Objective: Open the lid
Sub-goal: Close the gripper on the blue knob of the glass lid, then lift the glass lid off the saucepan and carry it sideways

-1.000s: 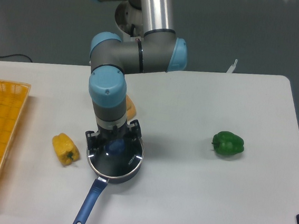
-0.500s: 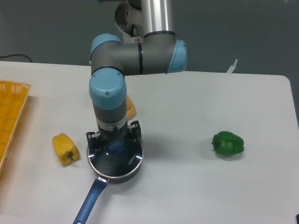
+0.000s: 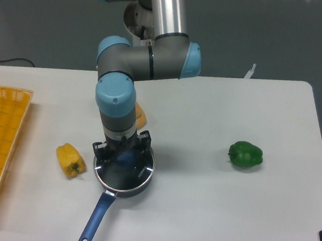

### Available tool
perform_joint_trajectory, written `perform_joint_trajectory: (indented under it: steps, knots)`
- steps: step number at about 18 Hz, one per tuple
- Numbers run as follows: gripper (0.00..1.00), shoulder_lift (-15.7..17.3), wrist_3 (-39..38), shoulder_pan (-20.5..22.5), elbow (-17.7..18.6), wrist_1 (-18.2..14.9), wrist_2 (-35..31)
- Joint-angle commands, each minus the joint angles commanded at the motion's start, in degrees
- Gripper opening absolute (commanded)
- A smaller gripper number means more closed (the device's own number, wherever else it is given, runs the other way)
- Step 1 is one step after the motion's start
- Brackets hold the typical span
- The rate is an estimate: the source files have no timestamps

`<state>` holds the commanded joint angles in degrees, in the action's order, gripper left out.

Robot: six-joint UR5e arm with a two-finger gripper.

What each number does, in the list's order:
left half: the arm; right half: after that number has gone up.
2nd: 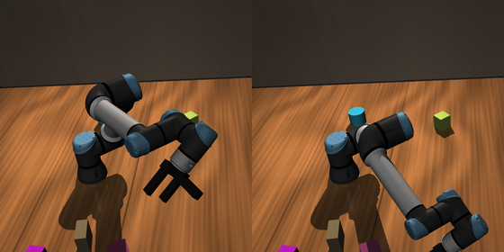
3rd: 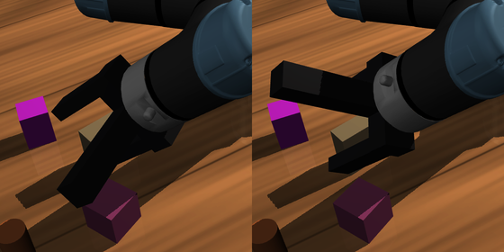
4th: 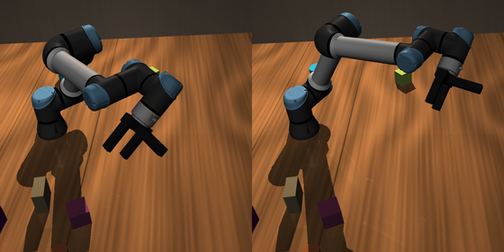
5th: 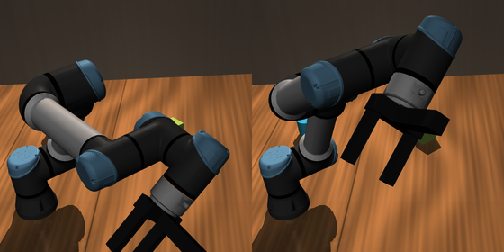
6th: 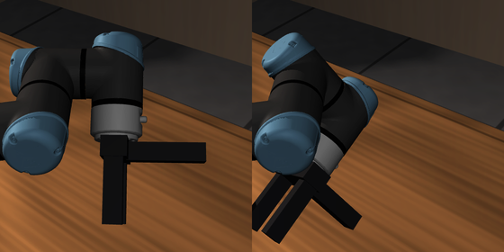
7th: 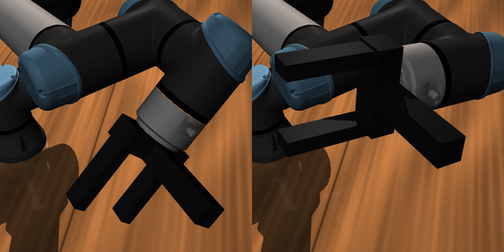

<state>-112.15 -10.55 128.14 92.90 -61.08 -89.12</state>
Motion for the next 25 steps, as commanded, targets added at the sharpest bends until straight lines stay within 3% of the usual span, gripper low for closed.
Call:
perform_joint_trajectory:
  steps: [19,23,25]
  knots:
    - [0.70,1.7,3.1,0.4,-0.8,-1.0,-0.2]
    - [0.70,1.8,7.4,0.4,-2.5,-6.0,-0.3]
    - [0.70,2.6,8.9,0.8,-2.6,-6.5,-0.3]
